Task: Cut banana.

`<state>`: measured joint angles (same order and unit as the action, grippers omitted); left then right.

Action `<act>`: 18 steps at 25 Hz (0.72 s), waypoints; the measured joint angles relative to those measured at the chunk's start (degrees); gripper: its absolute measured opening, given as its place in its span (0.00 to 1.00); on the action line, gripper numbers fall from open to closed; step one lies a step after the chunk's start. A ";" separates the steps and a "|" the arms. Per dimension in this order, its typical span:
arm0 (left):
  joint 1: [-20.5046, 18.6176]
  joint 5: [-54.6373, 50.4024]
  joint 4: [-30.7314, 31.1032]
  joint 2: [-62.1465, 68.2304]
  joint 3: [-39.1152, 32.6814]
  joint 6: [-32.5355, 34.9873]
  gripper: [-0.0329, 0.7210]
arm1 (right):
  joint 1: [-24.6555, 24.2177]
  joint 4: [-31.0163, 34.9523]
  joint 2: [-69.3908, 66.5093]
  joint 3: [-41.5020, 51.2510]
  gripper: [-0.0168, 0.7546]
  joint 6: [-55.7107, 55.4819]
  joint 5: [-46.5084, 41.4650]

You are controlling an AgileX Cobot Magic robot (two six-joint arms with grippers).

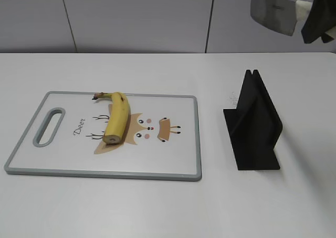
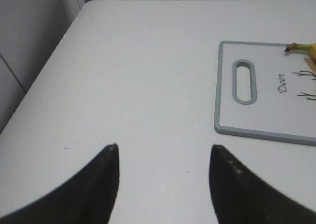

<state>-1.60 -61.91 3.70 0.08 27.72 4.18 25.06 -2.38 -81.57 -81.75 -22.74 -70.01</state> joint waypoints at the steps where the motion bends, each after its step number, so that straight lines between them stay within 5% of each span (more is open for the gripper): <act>1: 0.00 0.00 0.00 0.00 0.00 0.00 0.78 | 0.00 0.11 0.00 0.00 0.25 0.51 -0.05; 12: 0.00 1.03 -0.63 2.13 1.50 0.93 0.78 | 0.00 1.11 0.00 0.00 0.25 12.63 0.10; 18: 0.00 5.48 -3.02 8.97 4.00 5.71 0.78 | 0.00 9.86 0.00 0.00 0.25 29.48 8.02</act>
<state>-1.60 -56.43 0.68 9.05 31.71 9.89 25.06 7.48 -81.57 -81.75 6.74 -61.99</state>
